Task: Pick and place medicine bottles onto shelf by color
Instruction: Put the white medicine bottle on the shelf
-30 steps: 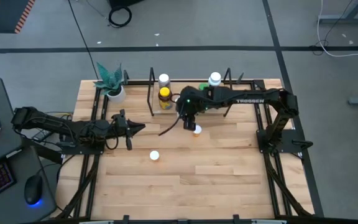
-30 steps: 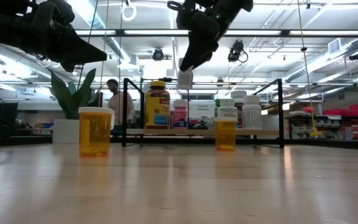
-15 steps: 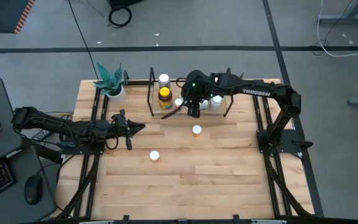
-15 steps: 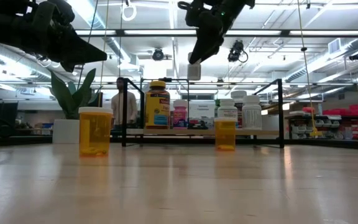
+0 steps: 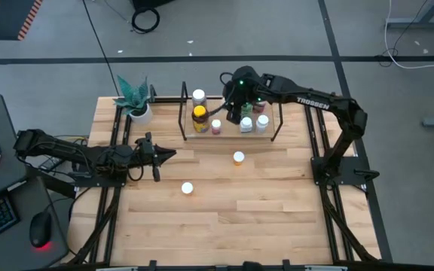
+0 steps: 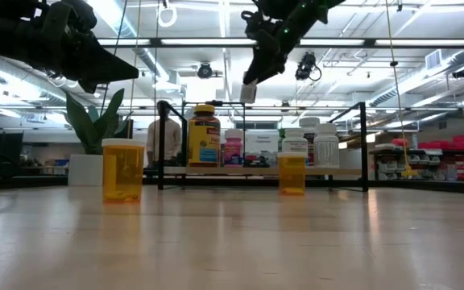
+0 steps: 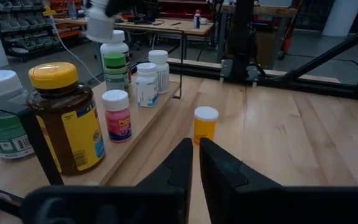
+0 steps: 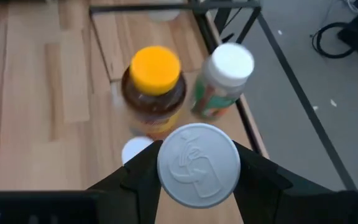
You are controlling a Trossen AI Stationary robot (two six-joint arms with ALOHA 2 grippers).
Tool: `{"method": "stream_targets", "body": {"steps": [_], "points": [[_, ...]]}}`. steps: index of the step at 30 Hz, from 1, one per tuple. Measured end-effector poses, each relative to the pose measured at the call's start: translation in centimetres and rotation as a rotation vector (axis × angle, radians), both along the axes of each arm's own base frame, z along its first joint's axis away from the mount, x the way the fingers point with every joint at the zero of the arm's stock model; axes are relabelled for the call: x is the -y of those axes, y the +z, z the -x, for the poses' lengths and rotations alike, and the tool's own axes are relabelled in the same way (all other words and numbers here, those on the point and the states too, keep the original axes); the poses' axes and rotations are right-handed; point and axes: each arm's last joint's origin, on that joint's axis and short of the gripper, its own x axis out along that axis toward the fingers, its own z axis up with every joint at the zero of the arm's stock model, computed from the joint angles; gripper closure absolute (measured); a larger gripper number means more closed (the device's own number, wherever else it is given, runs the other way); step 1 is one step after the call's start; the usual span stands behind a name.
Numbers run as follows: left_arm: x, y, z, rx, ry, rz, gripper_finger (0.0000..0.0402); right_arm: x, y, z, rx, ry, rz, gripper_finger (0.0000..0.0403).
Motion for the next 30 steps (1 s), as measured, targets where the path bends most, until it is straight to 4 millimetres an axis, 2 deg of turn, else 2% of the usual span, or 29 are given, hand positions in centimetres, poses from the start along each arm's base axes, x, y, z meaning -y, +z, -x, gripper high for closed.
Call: {"method": "stream_targets", "body": {"steps": [6,20,27,30], "points": [[0.0,0.0,0.0,0.000,0.000,0.000,0.0373,2.5,-1.5,-0.5,0.019,-0.013,-0.036,0.0228],[0.0,0.0,0.0,0.000,0.000,0.000,0.0365,8.0,-7.8,-3.6,-0.054,-0.024,-0.138,0.0228],[0.0,0.0,0.0,0.000,0.000,0.000,0.0373,9.2,-10.7,-4.4,-0.089,-0.024,-0.189,0.0228],[0.0,0.0,0.0,0.000,0.000,-0.001,0.0373,9.3,-11.2,-4.6,-0.099,-0.024,-0.196,0.0228]]}}
